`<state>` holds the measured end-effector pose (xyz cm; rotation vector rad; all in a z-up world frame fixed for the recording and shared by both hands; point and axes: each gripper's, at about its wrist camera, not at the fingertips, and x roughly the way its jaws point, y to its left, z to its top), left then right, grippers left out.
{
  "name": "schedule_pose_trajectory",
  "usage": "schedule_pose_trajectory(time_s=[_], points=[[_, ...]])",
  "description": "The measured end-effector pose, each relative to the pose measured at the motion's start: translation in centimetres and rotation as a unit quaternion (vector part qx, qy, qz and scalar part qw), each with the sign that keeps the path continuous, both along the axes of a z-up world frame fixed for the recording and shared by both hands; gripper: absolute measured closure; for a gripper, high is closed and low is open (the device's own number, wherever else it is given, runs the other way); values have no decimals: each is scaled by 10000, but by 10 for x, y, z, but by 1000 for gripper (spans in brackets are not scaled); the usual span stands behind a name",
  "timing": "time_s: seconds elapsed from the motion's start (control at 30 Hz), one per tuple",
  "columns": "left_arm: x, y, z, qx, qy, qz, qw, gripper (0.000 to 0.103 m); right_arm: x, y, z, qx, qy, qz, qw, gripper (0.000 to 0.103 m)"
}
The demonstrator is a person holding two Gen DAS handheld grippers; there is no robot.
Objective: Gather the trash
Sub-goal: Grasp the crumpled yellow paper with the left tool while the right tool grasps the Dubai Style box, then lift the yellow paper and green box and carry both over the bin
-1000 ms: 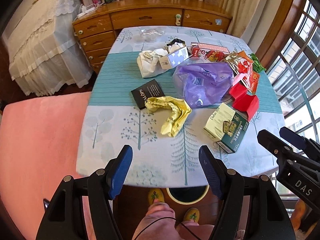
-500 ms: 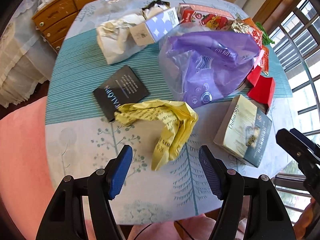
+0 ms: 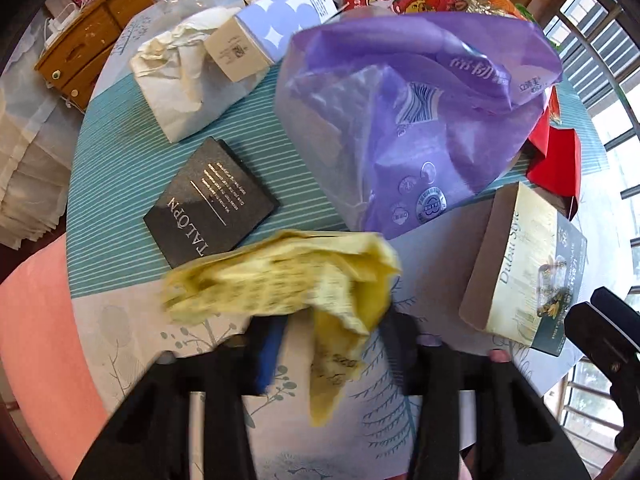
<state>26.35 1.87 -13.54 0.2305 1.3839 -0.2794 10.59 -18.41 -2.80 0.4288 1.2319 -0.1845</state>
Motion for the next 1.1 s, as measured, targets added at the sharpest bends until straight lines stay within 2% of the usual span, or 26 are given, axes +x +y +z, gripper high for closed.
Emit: schedule_pose_trajectory(time_s=[0.03, 0.17, 0.33, 0.5, 0.57, 0.6, 0.8, 0.9, 1.03, 1.1], points=[[1, -2, 0, 16, -81, -23, 10000, 80, 2, 5, 1, -43, -7, 65, 10000, 40], [6, -4, -2, -316, 4, -108, 9994, 82, 10, 32, 4, -547, -132, 660, 9962, 35], [2, 1, -4, -456, 45, 6, 9989, 82, 13, 59, 2, -1252, -258, 1569, 9793, 31], [-5, 0, -10, -542, 88, 113, 9984, 82, 7, 82, -17, -1926, -187, 2465, 9496, 30], [-14, 2, -10, -555, 126, 139, 9983, 82, 3, 86, -26, -2111, -117, 2683, 9399, 30], [-17, -2, -13, -542, 140, 138, 9983, 82, 2, 89, -31, -2306, -124, 2792, 9320, 25], [-30, -17, -22, -507, 165, 85, 9985, 82, 1, 104, -51, -3153, -159, 3321, 8888, 24], [-38, -5, -17, -524, 184, 43, 9984, 82, 8, 102, -52, -3074, -189, 3327, 8913, 23], [-43, -12, -18, -530, 209, -8, 9984, 82, 17, 100, -49, -3037, -116, 3371, 8911, 23], [-44, 1, -11, -549, 204, -30, 9983, 82, 20, 100, -44, -3004, -184, 3452, 8890, 35]])
